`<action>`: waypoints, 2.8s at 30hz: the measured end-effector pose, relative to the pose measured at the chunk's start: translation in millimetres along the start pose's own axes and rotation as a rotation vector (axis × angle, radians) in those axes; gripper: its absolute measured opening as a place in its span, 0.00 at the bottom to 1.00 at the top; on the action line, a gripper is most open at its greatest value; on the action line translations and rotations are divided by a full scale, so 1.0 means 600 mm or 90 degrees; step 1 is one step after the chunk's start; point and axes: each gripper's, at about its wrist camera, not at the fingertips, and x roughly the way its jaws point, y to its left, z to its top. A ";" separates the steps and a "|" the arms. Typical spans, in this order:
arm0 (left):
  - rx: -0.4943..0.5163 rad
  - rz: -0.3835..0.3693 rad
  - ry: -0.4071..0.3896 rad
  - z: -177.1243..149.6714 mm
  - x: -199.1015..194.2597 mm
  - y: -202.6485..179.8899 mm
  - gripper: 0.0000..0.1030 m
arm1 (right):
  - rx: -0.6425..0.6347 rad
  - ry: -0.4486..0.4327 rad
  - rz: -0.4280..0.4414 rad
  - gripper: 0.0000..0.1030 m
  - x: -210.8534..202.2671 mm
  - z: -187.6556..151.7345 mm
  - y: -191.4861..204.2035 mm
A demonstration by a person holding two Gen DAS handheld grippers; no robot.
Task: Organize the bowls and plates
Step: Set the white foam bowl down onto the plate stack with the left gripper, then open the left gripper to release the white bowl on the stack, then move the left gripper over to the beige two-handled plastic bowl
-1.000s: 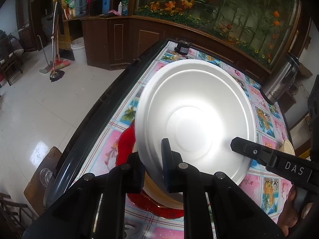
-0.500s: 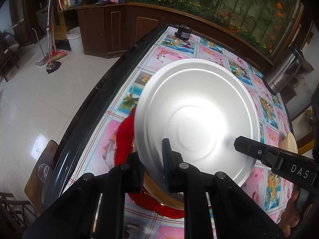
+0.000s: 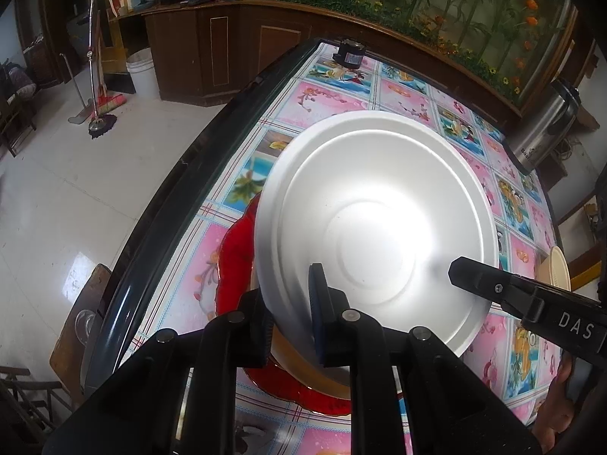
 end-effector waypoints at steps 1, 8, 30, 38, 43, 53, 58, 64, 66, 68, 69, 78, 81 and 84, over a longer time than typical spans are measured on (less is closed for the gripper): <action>-0.001 0.003 -0.001 0.000 0.000 0.000 0.14 | 0.000 0.001 0.001 0.13 -0.001 0.000 0.001; -0.004 0.008 -0.008 -0.004 -0.004 -0.001 0.14 | 0.005 0.001 0.008 0.14 0.001 0.001 -0.004; -0.038 0.013 -0.053 -0.008 -0.038 0.006 0.57 | 0.016 -0.057 0.054 0.36 -0.046 -0.015 -0.015; -0.033 0.007 -0.186 -0.034 -0.104 -0.034 0.75 | 0.079 -0.105 0.104 0.64 -0.078 -0.060 -0.087; 0.027 -0.055 -0.185 -0.056 -0.099 -0.106 0.81 | 0.137 -0.115 0.103 0.79 -0.090 -0.099 -0.147; 0.116 -0.156 -0.055 -0.113 -0.025 -0.242 0.81 | 0.253 -0.143 0.057 0.96 -0.127 -0.188 -0.284; 0.134 -0.185 -0.018 -0.134 -0.007 -0.279 0.81 | 0.285 -0.167 0.043 0.96 -0.149 -0.221 -0.329; 0.158 -0.181 0.014 -0.161 0.028 -0.314 0.81 | 0.321 -0.205 0.021 0.96 -0.182 -0.261 -0.378; 0.171 -0.184 0.028 -0.167 0.038 -0.328 0.81 | 0.333 -0.223 0.011 0.96 -0.198 -0.277 -0.395; 0.180 -0.189 0.041 -0.172 0.047 -0.342 0.81 | 0.345 -0.242 -0.002 0.96 -0.212 -0.289 -0.409; 0.183 -0.190 0.046 -0.175 0.050 -0.348 0.81 | 0.353 -0.252 -0.006 0.96 -0.218 -0.295 -0.418; 0.229 -0.195 0.035 -0.182 0.063 -0.420 0.80 | 0.437 -0.318 -0.037 0.96 -0.268 -0.336 -0.507; 0.247 -0.198 0.026 -0.183 0.067 -0.450 0.80 | 0.455 -0.334 -0.051 0.96 -0.277 -0.338 -0.531; 0.260 -0.201 0.016 -0.181 0.072 -0.479 0.80 | 0.466 -0.349 -0.072 0.96 -0.288 -0.338 -0.553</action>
